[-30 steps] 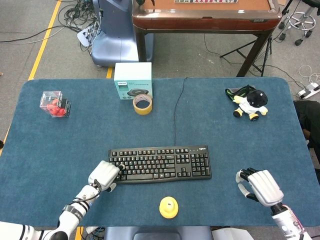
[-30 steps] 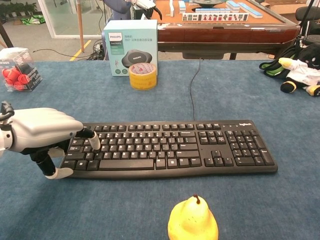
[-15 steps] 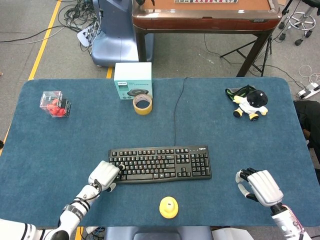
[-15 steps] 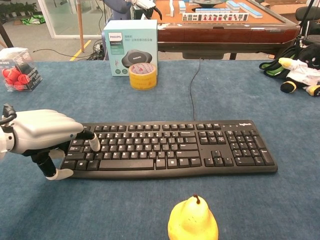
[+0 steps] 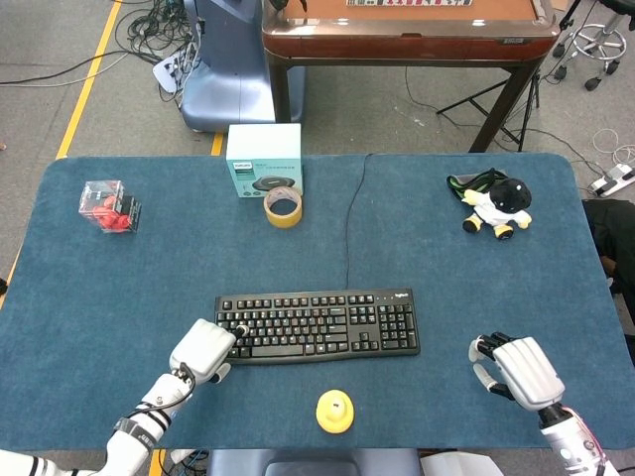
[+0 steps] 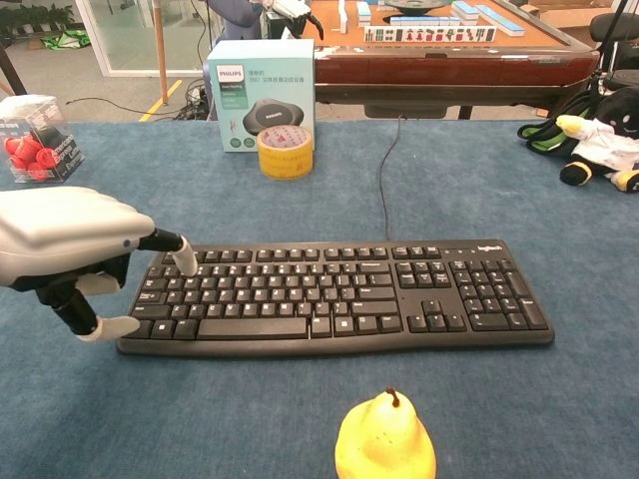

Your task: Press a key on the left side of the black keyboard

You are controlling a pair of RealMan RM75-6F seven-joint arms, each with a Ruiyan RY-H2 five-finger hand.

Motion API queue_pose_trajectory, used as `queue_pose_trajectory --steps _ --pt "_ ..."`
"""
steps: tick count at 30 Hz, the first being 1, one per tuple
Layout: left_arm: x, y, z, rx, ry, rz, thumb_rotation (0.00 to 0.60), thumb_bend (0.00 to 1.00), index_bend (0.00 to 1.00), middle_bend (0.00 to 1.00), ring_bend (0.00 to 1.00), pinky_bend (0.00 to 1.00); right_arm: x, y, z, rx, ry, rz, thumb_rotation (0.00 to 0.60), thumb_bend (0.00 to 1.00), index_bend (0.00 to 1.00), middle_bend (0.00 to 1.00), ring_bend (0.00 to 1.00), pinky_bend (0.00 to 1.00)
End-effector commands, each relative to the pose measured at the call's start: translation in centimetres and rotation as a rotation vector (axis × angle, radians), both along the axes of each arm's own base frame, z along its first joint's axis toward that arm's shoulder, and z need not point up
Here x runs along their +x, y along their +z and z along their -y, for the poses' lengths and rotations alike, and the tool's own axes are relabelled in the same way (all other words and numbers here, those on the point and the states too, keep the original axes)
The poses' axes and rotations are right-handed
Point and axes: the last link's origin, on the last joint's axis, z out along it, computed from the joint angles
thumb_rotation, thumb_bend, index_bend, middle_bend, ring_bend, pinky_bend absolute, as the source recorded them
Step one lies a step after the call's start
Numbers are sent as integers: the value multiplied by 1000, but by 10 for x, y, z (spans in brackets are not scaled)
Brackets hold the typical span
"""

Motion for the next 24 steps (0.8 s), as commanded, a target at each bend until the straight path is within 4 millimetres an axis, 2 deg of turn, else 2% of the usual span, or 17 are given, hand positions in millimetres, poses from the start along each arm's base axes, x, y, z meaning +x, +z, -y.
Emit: queue_pose_trajectory --steps 1,6,9,17,20,24 --pt "-10 17 15 45 26 5 600 303 234 906 826 975 0 3 0 -15 0 3 600 418 540 534 479 767" --pt "-28 37 39 125 83 18 600 303 225 702 698 889 0 10 0 -70 8 -15 600 418 540 534 479 767" --pt "-36 48 49 193 90 64 600 301 224 631 660 860 0 12 -1 -90 6 -17 600 418 540 534 479 767" --pt "-68 72 80 360 116 149 600 301 224 617 652 857 -2 12 1 -104 -6 -27 600 418 540 534 479 767" --pt "-81 77 92 403 131 119 600 302 228 613 652 855 -3 10 2 -106 -15 -36 600 418 540 534 479 767" --pt "-83 79 93 402 137 114 600 303 235 600 650 851 -8 8 7 -97 -39 -43 600 418 540 534 479 767"
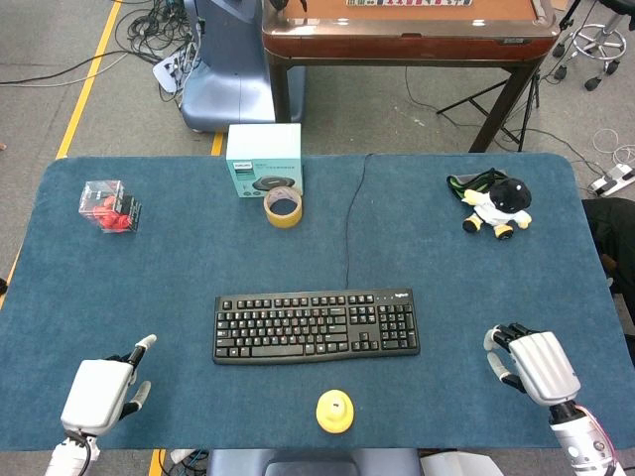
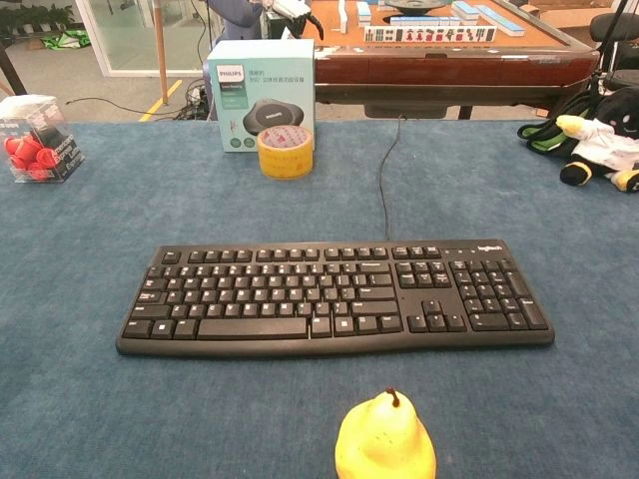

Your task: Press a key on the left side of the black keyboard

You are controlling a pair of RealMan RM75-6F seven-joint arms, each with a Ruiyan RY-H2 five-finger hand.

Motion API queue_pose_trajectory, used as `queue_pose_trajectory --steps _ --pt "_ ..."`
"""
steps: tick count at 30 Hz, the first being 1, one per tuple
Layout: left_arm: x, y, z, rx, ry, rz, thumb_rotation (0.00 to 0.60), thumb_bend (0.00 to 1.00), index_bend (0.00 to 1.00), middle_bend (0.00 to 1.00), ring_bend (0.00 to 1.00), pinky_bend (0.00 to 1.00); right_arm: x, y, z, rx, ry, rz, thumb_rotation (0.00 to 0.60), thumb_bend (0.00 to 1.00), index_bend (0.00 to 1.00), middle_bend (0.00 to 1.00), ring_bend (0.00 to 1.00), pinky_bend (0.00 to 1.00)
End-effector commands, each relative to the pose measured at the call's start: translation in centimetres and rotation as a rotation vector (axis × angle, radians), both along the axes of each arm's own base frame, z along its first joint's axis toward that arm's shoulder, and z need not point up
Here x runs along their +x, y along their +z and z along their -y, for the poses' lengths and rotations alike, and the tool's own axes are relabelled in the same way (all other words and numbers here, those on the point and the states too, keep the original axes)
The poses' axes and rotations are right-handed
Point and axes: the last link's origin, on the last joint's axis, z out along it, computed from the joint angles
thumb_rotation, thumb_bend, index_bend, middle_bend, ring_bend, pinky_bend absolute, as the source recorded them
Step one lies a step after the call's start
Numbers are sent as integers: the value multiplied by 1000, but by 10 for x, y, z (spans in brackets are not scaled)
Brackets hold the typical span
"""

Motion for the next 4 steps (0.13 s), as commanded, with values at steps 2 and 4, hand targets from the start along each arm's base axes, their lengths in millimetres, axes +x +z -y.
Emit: queue_pose_trajectory --steps 2,4 --pt "-4 2 -1 2 13 6 600 301 239 600 650 851 -3 -1 5 7 -19 -1 600 418 540 534 479 767" --pt "-6 0 -1 -4 20 2 600 301 241 600 650 851 -3 -1 5 10 -19 3 600 418 540 534 479 767"
